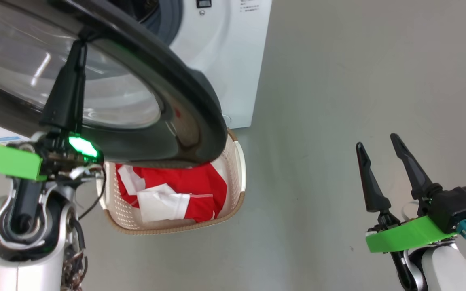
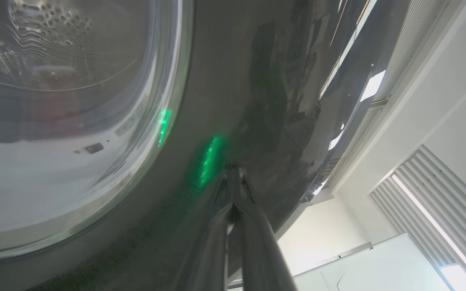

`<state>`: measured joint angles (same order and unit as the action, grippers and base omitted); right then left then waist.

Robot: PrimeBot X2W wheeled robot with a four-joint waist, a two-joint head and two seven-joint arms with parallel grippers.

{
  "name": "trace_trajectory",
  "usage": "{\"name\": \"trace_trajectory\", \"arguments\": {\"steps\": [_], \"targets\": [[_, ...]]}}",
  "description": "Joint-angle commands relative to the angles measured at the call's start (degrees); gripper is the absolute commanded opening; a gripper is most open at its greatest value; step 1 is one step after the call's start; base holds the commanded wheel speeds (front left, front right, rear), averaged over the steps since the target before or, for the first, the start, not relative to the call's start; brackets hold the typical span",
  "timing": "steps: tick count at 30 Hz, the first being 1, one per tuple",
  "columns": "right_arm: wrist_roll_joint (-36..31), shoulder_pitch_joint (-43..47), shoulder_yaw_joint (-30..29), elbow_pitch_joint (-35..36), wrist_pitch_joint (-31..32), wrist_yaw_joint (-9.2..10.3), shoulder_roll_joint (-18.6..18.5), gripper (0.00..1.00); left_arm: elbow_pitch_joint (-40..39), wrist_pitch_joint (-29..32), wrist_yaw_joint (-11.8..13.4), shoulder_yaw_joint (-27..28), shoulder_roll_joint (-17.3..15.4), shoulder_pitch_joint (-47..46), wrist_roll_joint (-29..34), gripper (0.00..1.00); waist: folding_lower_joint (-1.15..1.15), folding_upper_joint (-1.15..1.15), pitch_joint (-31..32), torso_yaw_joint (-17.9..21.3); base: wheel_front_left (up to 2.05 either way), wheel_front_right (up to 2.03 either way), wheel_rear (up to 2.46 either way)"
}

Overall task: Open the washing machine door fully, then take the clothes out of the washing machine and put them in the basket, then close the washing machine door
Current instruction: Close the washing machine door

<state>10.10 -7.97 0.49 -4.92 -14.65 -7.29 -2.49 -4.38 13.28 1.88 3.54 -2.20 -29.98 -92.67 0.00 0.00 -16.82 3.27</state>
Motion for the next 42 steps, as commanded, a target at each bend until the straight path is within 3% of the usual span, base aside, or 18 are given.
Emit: {"name": "trace_trajectory", "arguments": {"steps": [1,17,28,29,30,41,42], "targets": [[-0.1,-1.8,1.2,1.6,-0.3,-0.2,-0.4,1.0,-0.8,-0.7,-1.0,0.9,-0.9,-2.6,0.6,0.0,0.0,0.0,-0.7,0.8,0.0,0.0,0.0],[0.3,-1.9,2.0,1.7,-0.3,-0.2,-0.4,1.0,2.9,-1.7,-2.7,-0.1,-1.4,-7.4,2.8,0.0,0.0,0.0,-2.4,3.8,0.0,0.0,0.0],[-0.2,-0.9,1.8,1.1,-0.3,-0.2,-0.4,1.0,4.6,-1.6,-5.2,-1.2,-2.5,-3.6,5.4,0.0,0.0,0.0,0.0,3.5,0.0,0.0,0.0],[-0.2,-0.8,1.7,1.1,-0.3,-0.2,-0.4,1.0,4.4,-1.8,-5.5,-1.2,-2.7,-2.8,5.9,0.19,0.0,0.0,0.4,3.3,0.0,0.0,0.0],[-0.2,-0.5,1.6,0.8,-0.3,-0.2,-0.4,1.0,4.4,-2.7,-5.7,-1.0,-2.9,-1.0,6.9,1.0,0.0,0.0,1.2,2.9,0.0,0.0,0.0],[-0.9,0.6,-0.9,0.3,-0.3,-0.2,-0.4,1.0,2.6,-16.3,-8.9,-6.7,-10.2,9.6,33.7,1.0,0.0,0.0,5.4,-0.9,0.0,0.0,0.0],[-0.9,0.6,-0.9,0.3,-0.3,-0.2,-0.4,1.0,2.6,-16.3,-8.9,-6.7,-10.2,9.6,33.7,1.0,0.0,0.0,5.4,-0.9,0.0,0.0,0.0]]}}
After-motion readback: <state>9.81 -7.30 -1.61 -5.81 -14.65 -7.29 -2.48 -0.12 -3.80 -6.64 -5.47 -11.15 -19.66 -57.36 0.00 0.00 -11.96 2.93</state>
